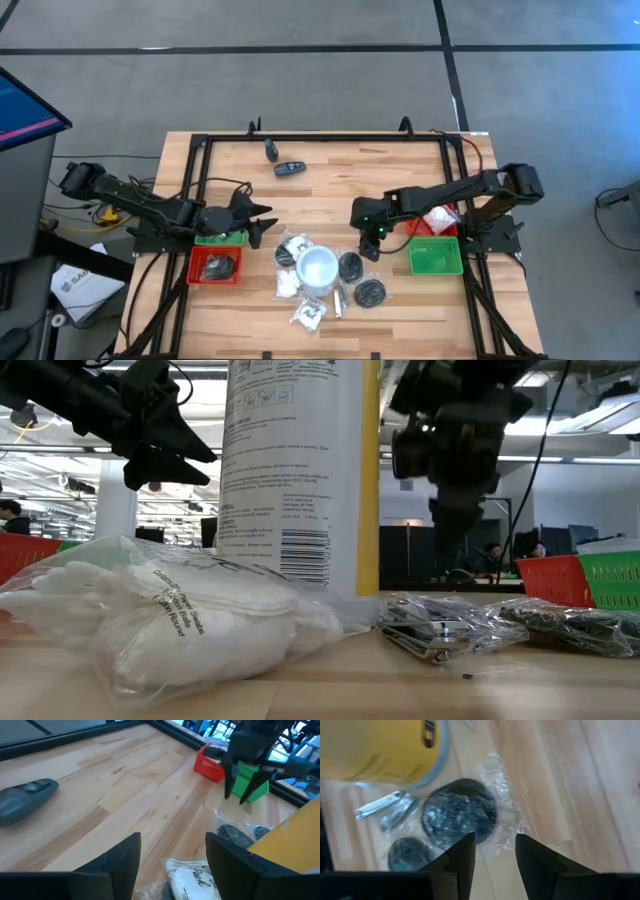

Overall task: Pick & Place Travel size toiletries
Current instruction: Put the black hairbrush into the left red bin

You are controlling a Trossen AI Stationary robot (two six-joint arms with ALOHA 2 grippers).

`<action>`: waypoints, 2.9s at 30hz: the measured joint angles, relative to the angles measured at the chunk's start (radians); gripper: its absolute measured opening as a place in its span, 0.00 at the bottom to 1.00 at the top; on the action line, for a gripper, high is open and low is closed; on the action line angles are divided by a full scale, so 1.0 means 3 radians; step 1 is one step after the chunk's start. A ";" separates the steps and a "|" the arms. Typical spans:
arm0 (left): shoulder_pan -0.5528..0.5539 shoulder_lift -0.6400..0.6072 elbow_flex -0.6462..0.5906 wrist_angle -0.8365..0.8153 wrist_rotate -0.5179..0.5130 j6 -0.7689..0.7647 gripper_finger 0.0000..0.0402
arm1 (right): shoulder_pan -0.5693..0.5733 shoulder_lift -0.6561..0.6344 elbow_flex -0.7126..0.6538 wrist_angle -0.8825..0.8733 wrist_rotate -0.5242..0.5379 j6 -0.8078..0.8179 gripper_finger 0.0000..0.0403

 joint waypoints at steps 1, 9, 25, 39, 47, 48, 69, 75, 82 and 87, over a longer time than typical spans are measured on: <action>0.0000 0.0000 0.0000 0.0000 0.0000 -0.0001 0.53 | 0.0000 0.0055 0.0000 0.0020 0.0000 0.0046 0.32; -0.0001 0.0000 0.0000 0.0005 0.0000 0.0017 0.53 | -0.0003 0.0271 0.0000 -0.0044 0.0012 0.0304 0.30; -0.0001 0.0000 0.0000 0.0011 0.0001 0.0114 0.53 | 0.0022 0.0266 -0.0318 0.0339 0.0157 0.0811 0.30; -0.0001 0.0000 0.0000 0.0011 0.0001 0.0112 0.53 | 0.0022 0.0266 -0.0503 0.0699 0.0139 0.0970 0.30; -0.0003 0.0000 0.0000 0.0012 0.0001 0.0112 0.53 | 0.0024 0.0256 -0.0616 0.0933 0.0148 0.1058 0.27; -0.0003 0.0000 0.0000 0.0012 0.0001 0.0112 0.53 | 0.0025 0.0258 -0.0617 0.0952 0.0147 0.1055 0.26; -0.0003 0.0000 0.0001 0.0020 0.0001 0.0111 0.53 | 0.0029 0.0270 -0.0439 0.0900 0.0069 0.0581 0.00; -0.0003 0.0000 0.0001 0.0022 0.0001 0.0111 0.53 | -0.0058 0.0270 -0.0161 0.0631 0.0073 0.0282 0.00; -0.0003 0.0000 0.0001 0.0023 0.0001 0.0111 0.53 | -0.0200 0.0270 0.0287 0.0204 0.0098 -0.0136 0.00; -0.0003 0.0000 0.0001 0.0025 0.0001 0.0111 0.53 | -0.0283 0.0267 0.0692 -0.0183 0.0206 -0.0421 0.00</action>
